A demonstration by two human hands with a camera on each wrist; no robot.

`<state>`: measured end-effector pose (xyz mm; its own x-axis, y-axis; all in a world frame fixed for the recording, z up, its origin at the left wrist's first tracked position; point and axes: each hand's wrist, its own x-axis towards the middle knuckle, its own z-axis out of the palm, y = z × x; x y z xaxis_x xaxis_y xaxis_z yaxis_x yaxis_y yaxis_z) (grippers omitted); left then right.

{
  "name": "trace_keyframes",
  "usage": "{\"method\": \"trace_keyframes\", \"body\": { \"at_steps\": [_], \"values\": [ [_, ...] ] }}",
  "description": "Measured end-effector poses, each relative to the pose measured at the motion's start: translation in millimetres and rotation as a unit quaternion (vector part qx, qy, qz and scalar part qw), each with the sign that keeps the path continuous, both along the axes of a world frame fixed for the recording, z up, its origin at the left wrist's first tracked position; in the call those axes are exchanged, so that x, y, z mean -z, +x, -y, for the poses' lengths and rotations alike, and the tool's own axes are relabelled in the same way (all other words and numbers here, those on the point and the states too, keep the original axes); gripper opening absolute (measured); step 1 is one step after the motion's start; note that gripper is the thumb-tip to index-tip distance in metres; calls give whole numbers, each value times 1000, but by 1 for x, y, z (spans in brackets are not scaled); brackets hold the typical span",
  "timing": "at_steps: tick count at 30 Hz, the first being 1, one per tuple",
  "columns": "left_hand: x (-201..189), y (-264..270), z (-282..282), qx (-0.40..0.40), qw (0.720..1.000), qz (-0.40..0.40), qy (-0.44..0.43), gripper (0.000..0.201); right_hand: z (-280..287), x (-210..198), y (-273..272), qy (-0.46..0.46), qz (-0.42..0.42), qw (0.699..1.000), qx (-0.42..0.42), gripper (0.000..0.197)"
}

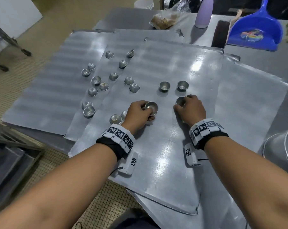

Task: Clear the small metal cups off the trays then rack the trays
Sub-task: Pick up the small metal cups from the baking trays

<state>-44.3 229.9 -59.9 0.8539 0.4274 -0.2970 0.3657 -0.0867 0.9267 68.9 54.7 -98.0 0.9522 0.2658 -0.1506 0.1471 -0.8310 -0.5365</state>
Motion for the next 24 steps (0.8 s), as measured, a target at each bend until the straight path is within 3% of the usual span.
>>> {"method": "trace_keyframes", "body": {
  "at_steps": [4, 7, 9, 17, 24],
  "values": [
    [0, 2, 9, 8, 1000, 1, 9, 12, 5, -4, -12, 37, -3, 999, 15, 19],
    [1, 5, 15, 13, 1000, -4, 11, 14, 12, -6, -22, 51, -20, 998, 30, 54],
    [2, 7, 18, 21, 1000, -6, 14, 15, 18, -8, -29, 50, -23, 998, 25, 67],
    [-5, 6, 35, 49, 999, -1, -5, 14, 37, -15, -62, 38, -22, 999, 24, 58],
    [-2, 2, 34, 58, 998, 18, -13, 17, 40, -30, -86, 103, -10, 994, 37, 61]
  ]
}}
